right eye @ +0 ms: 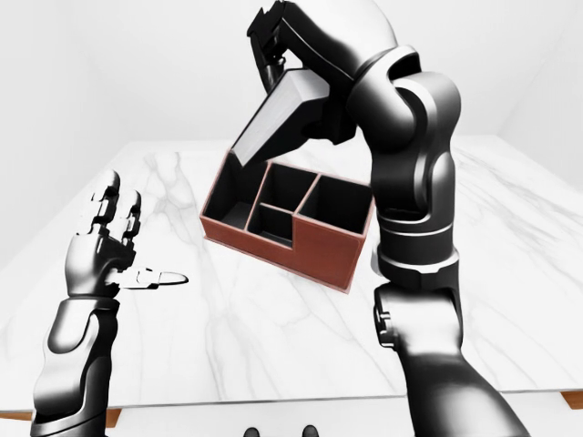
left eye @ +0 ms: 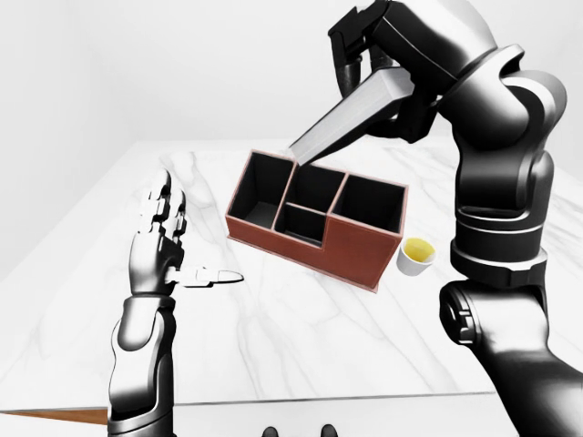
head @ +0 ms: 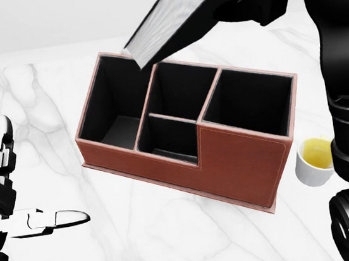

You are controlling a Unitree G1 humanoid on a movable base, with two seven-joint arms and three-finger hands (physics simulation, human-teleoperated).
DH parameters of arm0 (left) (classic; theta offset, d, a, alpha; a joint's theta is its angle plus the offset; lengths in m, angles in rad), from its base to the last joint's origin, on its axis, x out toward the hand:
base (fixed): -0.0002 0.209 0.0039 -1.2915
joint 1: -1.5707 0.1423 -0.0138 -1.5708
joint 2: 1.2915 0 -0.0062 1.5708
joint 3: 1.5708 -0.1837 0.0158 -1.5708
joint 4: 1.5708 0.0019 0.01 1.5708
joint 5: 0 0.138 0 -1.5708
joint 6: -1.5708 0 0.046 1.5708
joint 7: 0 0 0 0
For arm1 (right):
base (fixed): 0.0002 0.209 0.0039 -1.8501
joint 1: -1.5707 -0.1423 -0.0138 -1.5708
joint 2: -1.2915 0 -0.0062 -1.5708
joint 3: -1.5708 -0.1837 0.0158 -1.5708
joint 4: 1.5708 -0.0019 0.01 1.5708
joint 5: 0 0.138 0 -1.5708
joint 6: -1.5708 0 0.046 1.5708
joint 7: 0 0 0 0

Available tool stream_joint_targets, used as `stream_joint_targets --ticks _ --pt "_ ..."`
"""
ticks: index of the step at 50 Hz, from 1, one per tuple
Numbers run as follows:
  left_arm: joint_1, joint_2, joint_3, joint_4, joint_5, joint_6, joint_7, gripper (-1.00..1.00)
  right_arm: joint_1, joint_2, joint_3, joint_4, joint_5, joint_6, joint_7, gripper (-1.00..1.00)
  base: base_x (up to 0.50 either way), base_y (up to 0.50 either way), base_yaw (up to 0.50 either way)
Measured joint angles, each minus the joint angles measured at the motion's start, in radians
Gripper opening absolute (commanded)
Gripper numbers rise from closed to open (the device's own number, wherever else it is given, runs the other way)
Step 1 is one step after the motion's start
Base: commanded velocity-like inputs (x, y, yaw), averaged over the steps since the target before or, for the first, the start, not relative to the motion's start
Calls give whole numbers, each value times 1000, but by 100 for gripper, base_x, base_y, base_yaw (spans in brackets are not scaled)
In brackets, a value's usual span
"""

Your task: Pick up the book and place it in the right compartment of the caddy.

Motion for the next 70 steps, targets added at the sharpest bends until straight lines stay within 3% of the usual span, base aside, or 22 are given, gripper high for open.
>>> stream_joint_targets --ticks 40,70 --pt "0 1 0 0 1 0 -1 100 -81 8 64 628 -344 0 -309 -100 0 0 0" --pt "0 1 0 0 3 0 -1 100 -84 -1 78 794 -457 0 -382 -100 0 0 0"
